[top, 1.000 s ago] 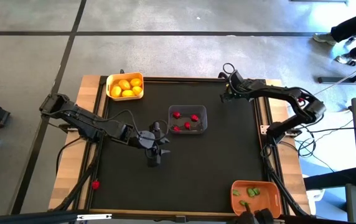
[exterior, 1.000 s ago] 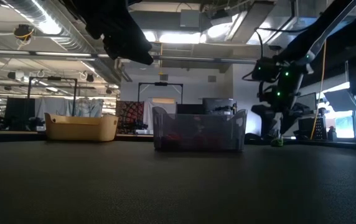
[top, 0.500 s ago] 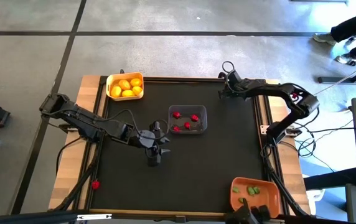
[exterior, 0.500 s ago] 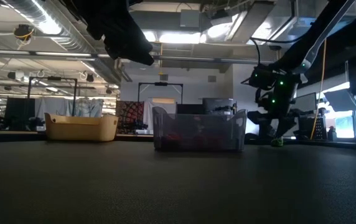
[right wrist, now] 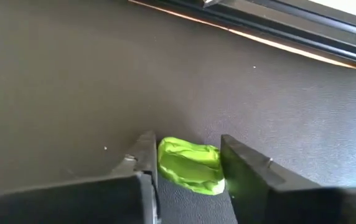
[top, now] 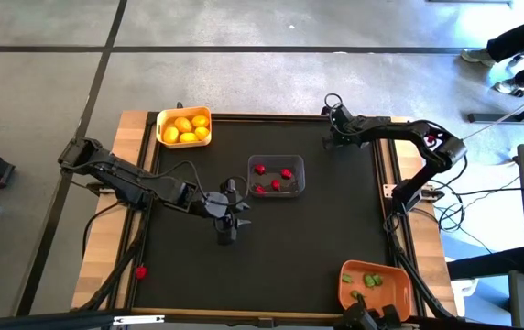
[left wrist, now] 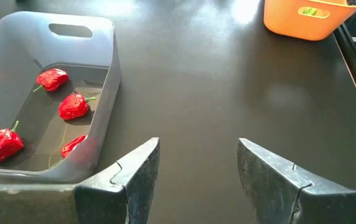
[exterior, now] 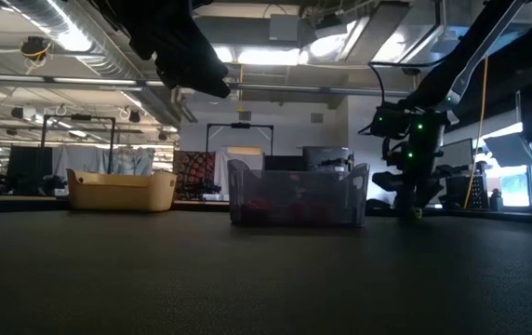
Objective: Sort produce into baskets
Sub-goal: Put the green bell pepper into the orange bin
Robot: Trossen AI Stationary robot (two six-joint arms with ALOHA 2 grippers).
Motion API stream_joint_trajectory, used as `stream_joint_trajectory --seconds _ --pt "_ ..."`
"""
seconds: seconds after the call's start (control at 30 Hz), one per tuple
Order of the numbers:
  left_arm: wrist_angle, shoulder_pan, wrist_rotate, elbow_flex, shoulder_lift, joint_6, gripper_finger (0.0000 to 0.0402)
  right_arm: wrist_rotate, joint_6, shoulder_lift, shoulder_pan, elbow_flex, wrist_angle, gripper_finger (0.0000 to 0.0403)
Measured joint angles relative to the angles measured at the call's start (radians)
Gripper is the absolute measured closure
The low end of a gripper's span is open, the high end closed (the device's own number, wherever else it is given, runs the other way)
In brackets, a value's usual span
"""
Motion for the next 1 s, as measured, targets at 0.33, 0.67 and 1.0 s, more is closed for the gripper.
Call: stream_joint_trajectory --seconds 0.33,0.67,1.0 --pt "0.000 0.000 -0.001 0.000 0.000 0.003 0.0194 -0.001 -0.031 -0.010 0.001 -0.001 -0.016 0.0348" --pt "0.000 0.000 -0.002 0.000 0.000 0.003 0.0194 -0.085 -0.071 -0.167 0.016 -0.005 -0.141 0.0360" --pt "0.008 -0.001 -0.002 0.000 0.000 0.007 0.0194 -0.179 -0.039 -0.394 0.153 -0.005 -0.391 0.0361"
